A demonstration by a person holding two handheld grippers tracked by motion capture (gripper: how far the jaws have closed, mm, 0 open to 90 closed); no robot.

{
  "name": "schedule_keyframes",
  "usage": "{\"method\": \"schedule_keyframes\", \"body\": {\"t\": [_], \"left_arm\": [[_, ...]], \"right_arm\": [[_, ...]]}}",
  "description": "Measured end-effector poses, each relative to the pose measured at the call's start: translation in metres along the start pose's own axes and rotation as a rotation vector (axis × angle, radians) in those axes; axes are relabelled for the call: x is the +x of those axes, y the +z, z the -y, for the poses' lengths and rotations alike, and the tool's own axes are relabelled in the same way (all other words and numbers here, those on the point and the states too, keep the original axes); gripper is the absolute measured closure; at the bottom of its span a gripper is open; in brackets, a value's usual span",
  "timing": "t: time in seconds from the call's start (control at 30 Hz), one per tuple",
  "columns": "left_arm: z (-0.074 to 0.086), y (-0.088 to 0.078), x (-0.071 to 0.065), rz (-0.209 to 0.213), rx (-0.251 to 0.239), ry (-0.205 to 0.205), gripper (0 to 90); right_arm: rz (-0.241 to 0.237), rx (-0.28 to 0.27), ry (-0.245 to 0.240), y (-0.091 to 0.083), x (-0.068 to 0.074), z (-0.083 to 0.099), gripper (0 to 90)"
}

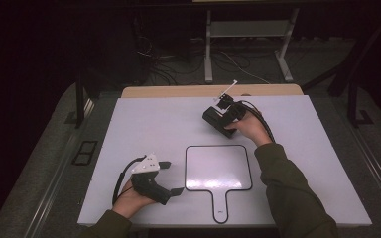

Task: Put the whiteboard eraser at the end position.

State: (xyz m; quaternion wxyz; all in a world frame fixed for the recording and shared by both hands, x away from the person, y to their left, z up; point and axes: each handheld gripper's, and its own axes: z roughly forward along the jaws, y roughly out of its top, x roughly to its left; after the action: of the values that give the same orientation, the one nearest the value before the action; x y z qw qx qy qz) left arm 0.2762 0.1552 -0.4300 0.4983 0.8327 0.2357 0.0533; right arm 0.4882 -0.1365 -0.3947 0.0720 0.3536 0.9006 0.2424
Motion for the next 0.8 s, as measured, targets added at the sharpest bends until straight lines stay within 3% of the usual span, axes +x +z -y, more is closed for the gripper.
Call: {"method": "schedule_keyframes", "body": {"t": [0.2, 0.33, 0.53, 0.63, 0.8], "left_arm": [[0.000, -0.001, 0.000, 0.001, 0.002, 0.003, 0.0], [0.000, -0.001, 0.000, 0.003, -0.002, 0.004, 0.0], [0.000, -0.001, 0.001, 0.003, 0.004, 0.007, 0.0], [0.000, -0.001, 0.002, 0.005, 0.007, 0.010, 0.0], [0.000, 0.000, 0.004, 0.000, 0.015, 0.018, 0.0]], "right_arm": [[0.030, 0.033, 0.010, 0.018, -0.006, -0.007, 38.8], [0.033, 0.027, 0.030, 0.029, -0.010, -0.005, 38.7], [0.032, 0.025, 0.001, 0.040, -0.008, -0.002, 38.2], [0.033, 0.000, -0.006, 0.039, -0.009, 0.000, 37.9], [0.020, -0.047, 0.026, 0.036, -0.011, 0.006, 32.9]]}}
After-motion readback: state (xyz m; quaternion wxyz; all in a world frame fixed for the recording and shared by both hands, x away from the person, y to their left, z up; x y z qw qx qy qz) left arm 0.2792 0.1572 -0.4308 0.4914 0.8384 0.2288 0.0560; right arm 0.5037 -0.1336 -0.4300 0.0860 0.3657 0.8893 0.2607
